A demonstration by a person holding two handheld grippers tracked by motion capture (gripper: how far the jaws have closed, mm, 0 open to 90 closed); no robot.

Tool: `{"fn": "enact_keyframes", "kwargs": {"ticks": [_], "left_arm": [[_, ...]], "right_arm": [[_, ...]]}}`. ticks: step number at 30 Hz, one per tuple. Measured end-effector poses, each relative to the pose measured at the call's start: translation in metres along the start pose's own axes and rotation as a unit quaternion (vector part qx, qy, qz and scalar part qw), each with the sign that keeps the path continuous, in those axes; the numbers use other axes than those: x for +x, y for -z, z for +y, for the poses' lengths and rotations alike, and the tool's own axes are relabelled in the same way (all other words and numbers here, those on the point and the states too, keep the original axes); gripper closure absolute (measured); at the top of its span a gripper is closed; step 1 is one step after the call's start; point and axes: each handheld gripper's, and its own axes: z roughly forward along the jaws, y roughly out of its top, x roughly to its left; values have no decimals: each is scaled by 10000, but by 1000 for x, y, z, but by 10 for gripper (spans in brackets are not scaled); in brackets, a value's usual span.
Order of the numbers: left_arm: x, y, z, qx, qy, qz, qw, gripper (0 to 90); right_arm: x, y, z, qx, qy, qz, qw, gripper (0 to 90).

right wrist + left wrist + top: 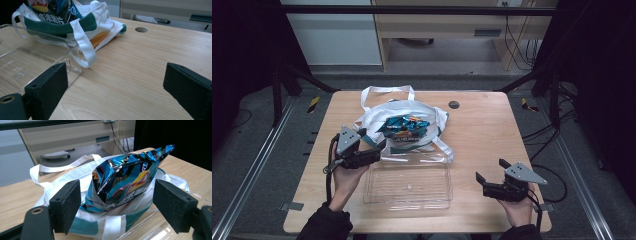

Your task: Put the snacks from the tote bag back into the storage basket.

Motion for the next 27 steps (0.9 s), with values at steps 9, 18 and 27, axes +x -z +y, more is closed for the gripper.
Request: {"fn": "enact_keyframes", "kwargs": {"ticks": [9, 18, 27], "left_arm": [[1, -16, 2, 125, -53, 41, 9999, 240], [1, -28, 2, 200, -57, 81, 9997, 260], [4, -38, 2, 325, 34, 97, 9994, 383]], "right_arm": [[-1, 0, 0, -7, -8, -22, 10000, 59], [-1, 0, 0, -12, 0, -24, 10000, 59], [-2, 0, 0, -15, -8, -14, 10000, 59]]}}
